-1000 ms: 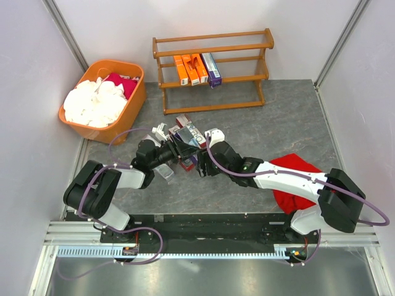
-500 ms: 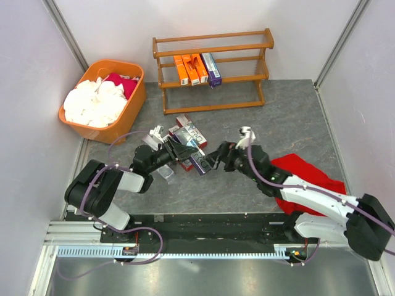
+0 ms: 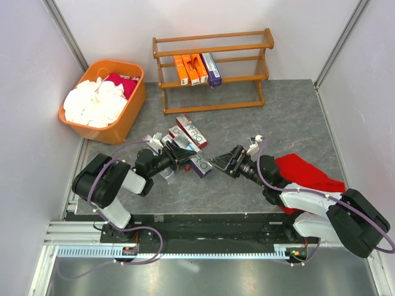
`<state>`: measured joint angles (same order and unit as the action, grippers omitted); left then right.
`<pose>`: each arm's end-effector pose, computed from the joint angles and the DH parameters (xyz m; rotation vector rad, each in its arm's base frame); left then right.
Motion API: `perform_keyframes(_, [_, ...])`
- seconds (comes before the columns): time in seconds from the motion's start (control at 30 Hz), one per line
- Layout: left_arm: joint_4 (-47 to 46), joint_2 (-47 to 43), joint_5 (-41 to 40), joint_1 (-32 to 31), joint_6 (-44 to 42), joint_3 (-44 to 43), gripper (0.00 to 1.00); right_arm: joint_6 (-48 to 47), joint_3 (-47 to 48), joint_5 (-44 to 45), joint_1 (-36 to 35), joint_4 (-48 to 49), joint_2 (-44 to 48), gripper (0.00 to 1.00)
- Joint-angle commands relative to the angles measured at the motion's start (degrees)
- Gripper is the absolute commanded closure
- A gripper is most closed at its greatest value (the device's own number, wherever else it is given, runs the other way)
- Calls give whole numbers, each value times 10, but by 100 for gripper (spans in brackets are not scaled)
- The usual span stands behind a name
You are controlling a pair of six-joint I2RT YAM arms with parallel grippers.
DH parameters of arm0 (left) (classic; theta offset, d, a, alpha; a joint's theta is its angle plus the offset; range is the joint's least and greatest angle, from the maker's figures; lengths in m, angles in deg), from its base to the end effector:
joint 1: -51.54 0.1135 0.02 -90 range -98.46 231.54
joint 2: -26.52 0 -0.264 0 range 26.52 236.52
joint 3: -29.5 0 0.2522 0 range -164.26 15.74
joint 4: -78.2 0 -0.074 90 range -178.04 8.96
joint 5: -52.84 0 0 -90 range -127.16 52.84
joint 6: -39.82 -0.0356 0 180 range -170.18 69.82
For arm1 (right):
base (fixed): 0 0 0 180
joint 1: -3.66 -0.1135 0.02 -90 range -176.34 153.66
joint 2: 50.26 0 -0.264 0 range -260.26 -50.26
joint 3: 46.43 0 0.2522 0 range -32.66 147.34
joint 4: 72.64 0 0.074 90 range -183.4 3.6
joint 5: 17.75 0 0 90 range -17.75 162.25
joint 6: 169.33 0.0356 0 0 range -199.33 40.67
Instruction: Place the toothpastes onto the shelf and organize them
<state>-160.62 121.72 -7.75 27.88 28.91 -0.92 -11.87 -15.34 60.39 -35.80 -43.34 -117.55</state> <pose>0.2273 -0.1187 0.1373 -0.4986 1.9403 -1.6918 0.1727 0.1516 0.1950 0.2970 1.9318 1.5063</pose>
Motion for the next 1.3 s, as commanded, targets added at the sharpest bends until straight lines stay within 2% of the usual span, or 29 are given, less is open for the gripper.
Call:
perform_keyframes(0.0, [-227,-22,-18,-1,33,-9,52,29,-7,-25,0,64,-5,2])
perform_keyframes(0.3, [-226,-40,-18,-1,35,-18,52,6,-5,-8,0,-16,-5,3])
perform_keyframes(0.43, [-225,-46,-12,-1,37,-23,52,3,-10,-4,-1,-14,-18,3])
perform_keyframes(0.53, [-226,-39,-7,-2,43,-33,52,7,-14,-12,0,27,-42,3])
perform_keyframes(0.87, [-227,-41,-5,-10,51,-49,51,84,-44,-31,-9,305,-158,9])
perform_keyframes(0.97, [-227,-45,-8,-12,52,-48,51,106,-42,-36,-9,371,-194,15])
perform_keyframes(1.07, [-227,-45,-9,-13,51,-49,51,126,-33,-44,-11,419,-225,26])
perform_keyframes(1.27, [-227,-43,-10,-14,53,-50,48,152,-37,-41,-11,489,-261,41])
